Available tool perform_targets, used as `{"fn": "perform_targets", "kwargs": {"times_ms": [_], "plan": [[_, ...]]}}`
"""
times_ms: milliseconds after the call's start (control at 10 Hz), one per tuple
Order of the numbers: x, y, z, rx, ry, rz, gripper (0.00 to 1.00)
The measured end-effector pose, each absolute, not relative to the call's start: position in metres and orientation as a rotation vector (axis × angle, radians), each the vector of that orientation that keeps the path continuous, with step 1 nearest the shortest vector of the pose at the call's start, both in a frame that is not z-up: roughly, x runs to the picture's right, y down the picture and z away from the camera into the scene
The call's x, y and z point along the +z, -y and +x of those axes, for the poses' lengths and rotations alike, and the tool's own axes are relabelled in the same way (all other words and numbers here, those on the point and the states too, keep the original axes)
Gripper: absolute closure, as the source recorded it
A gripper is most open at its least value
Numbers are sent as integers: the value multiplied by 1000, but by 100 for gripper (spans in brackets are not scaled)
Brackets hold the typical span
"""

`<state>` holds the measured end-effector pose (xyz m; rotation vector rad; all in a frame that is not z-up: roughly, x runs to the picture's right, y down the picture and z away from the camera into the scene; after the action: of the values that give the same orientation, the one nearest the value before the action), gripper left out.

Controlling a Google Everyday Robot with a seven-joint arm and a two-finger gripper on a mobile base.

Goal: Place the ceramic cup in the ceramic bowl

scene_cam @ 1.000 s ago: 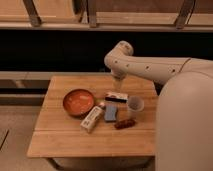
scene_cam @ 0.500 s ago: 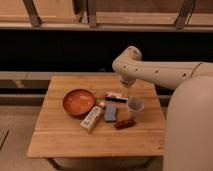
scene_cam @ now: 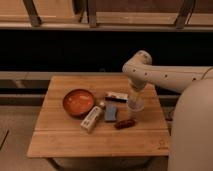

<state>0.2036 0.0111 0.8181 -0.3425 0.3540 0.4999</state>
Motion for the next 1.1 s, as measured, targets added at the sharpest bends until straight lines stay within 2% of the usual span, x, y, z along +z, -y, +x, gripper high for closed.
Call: {"fn": "perform_targets", "kwargs": {"times_ms": [200,600,700,1100], "plan": [[831,-12,196,479,-338,-350,20],[859,-42,179,441,-322,-434,20],[866,-51,178,441,-326,-462,23],[882,-65,177,431,-330,-514,61]]}}
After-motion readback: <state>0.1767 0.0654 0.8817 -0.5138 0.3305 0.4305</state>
